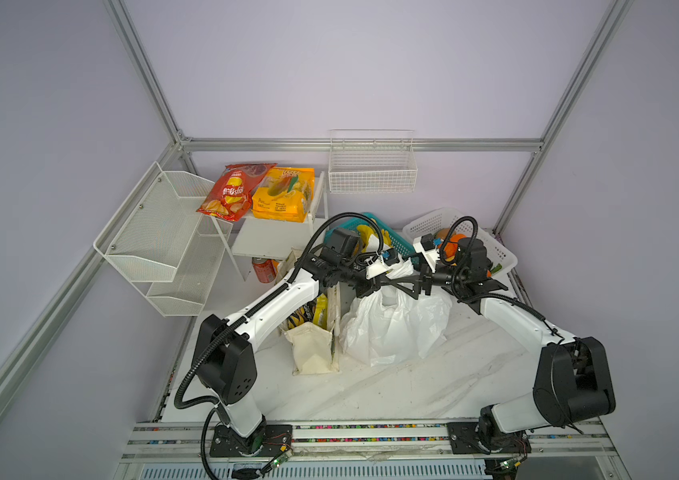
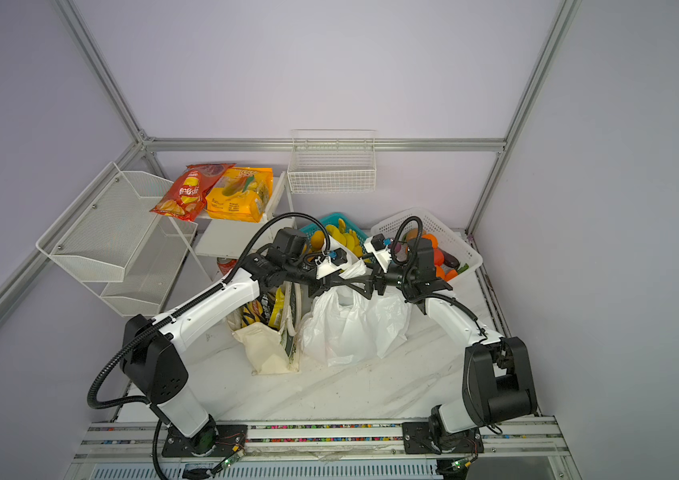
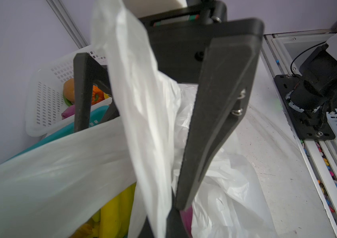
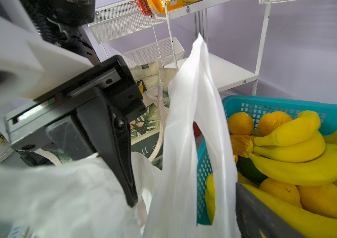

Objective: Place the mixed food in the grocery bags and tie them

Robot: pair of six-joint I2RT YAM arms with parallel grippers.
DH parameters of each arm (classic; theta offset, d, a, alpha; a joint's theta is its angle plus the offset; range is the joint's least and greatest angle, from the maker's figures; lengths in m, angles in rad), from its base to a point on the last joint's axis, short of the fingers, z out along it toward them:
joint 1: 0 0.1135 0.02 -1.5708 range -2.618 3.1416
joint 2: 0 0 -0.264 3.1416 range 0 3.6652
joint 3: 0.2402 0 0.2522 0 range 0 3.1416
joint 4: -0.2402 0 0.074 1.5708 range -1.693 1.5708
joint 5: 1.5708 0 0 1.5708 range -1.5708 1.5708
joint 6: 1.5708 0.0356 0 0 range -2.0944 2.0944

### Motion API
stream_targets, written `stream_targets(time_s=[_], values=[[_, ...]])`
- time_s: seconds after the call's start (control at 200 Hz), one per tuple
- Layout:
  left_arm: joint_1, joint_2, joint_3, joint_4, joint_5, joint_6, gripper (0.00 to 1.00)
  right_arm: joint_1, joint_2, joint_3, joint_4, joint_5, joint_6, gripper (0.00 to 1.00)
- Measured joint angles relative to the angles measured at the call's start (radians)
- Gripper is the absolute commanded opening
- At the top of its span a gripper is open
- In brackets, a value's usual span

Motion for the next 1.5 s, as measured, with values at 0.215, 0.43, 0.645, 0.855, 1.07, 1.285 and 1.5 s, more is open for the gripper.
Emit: stream_targets(time_s=[0.215, 0.43, 0.645, 0.855, 1.07, 1.285, 1.5], values=[[0.002, 0.000, 0.000, 0.009, -0.017, 0.000, 0.00, 0.002, 0.023, 0.069, -0.103, 0.008, -0.057, 0.97], [0.004, 0.000, 0.000, 0.001, -0.025, 0.000, 0.00, 0.007, 0.071, 0.123, -0.183, -0.046, -0.108, 0.97], [-0.003, 0.000, 0.000, 0.008, -0.017, 0.000, 0.00, 0.019, 0.061, 0.092, -0.172, -0.100, -0.100, 0.77], [-0.002, -0.003, 0.000, 0.016, -0.019, 0.000, 0.00, 0.017, 0.038, 0.077, -0.135, -0.110, -0.079, 0.58], [0.000, -0.018, -0.003, 0.031, -0.021, -0.002, 0.00, 0.011, 0.005, 0.040, -0.086, -0.115, -0.043, 0.43], [0.000, -0.018, -0.003, 0.044, -0.019, -0.008, 0.00, 0.010, -0.020, 0.036, -0.071, -0.104, -0.030, 0.42], [0.000, -0.018, -0.003, 0.044, -0.018, -0.008, 0.00, 0.010, -0.035, 0.021, -0.026, -0.088, 0.003, 0.41]])
